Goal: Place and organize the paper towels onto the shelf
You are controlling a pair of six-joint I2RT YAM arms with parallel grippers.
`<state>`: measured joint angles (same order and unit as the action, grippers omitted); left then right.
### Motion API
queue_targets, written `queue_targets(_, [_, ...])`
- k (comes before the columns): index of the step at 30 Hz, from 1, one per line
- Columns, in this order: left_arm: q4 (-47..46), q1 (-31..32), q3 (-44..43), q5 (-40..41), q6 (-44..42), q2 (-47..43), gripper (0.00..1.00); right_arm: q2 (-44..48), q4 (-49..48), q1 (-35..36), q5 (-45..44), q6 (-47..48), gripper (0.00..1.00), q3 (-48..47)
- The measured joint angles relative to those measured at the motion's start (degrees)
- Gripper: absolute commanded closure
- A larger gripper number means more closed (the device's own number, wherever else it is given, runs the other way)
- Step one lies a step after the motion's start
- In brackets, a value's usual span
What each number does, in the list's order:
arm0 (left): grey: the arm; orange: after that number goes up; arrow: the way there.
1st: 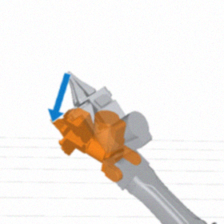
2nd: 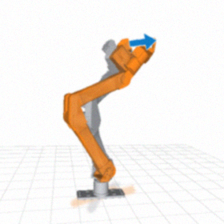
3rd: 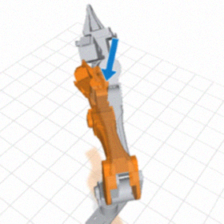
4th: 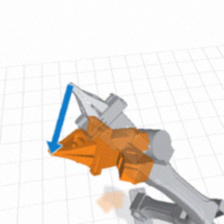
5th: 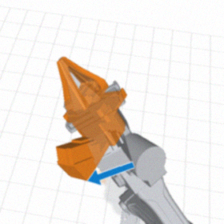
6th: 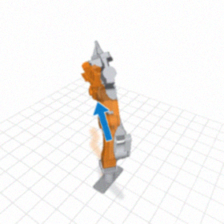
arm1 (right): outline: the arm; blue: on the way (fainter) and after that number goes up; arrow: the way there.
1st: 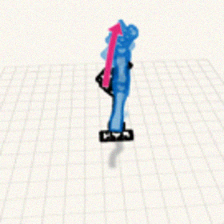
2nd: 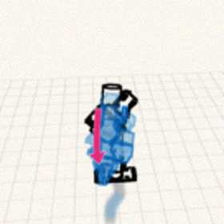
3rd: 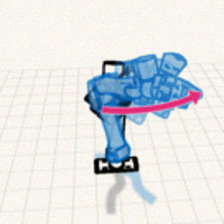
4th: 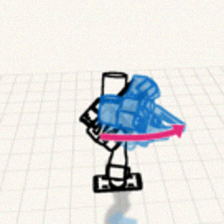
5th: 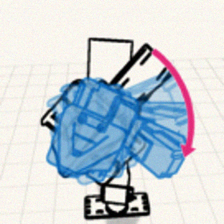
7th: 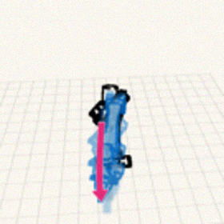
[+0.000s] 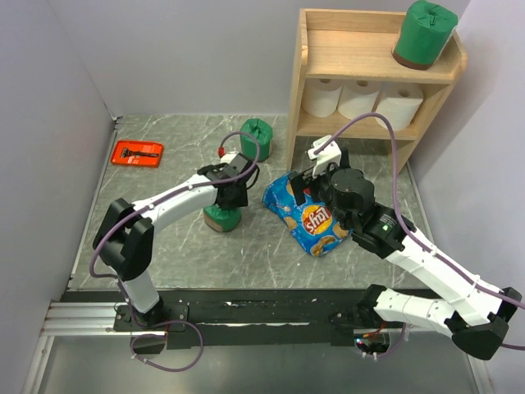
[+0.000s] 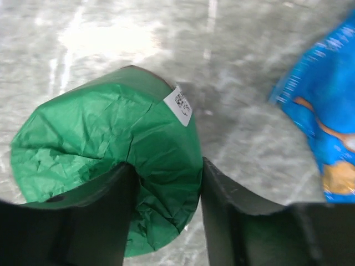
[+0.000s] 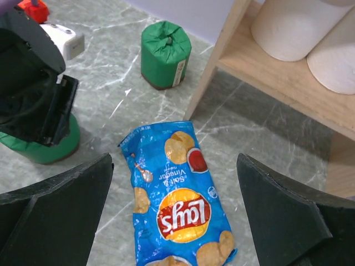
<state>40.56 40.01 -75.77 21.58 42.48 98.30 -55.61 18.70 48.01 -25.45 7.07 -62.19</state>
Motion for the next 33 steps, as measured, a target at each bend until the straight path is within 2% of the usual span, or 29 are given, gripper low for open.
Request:
queue_targets(2, [0.0,1.0,-0.7,-0.4,0.0,0.0,0.33,0.0,0.2,0.0,0.1,-0.2,0.0,0.0])
queue_targets(3, [0.0,1.4,-1.1,-0.7,-0.1,0.0,0.22,0.0,0.2,0.0,0.3,-0.2,0.0,0.1])
queue_targets(5, [-0.3,1.8,-1.5,-1.1,-0.3,-0.1,0.13,0.1,0.2,0.0,0.9,-0.4,0.01,0.3])
queue_targets(6, [-0.2,1.9,-1.6,-1.5,-0.5,-0.2,0.03,0.1,0.2,0.0,1.2,-0.5,0.01,0.4])
queue_targets(7, [-0.2,2.0,-1.8,-1.7,-0.6,-0.4,0.01,0.1,0.3,0.0,1.7,-0.7,0.0,0.4])
queue_targets(8, [0.0,2.0,-2.0,-1.8,-0.9,-0.7,0.03,0.0,0.4,0.0,2.3,-0.9,0.0,0.4])
queue_targets(16, [0.4,-1.4,-4.0,-4.5,-2.3,-6.9,0.04,-2.8,1.6,0.0,10.0,-4.1,0.06,0.3])
queue_targets(23, [-2.6,-18.3,-0.4,-11.2,-4.5,-15.0,0.04,-10.1,2.0,0.2,16.0,-11.6,0.14,-2.6])
queue_targets(33, [-1.7,-33.2,12.3,-3.7,-3.7,-24.2,0.04,-31.8,3.3,5.6,20.0,-18.2,0.2,-17.8])
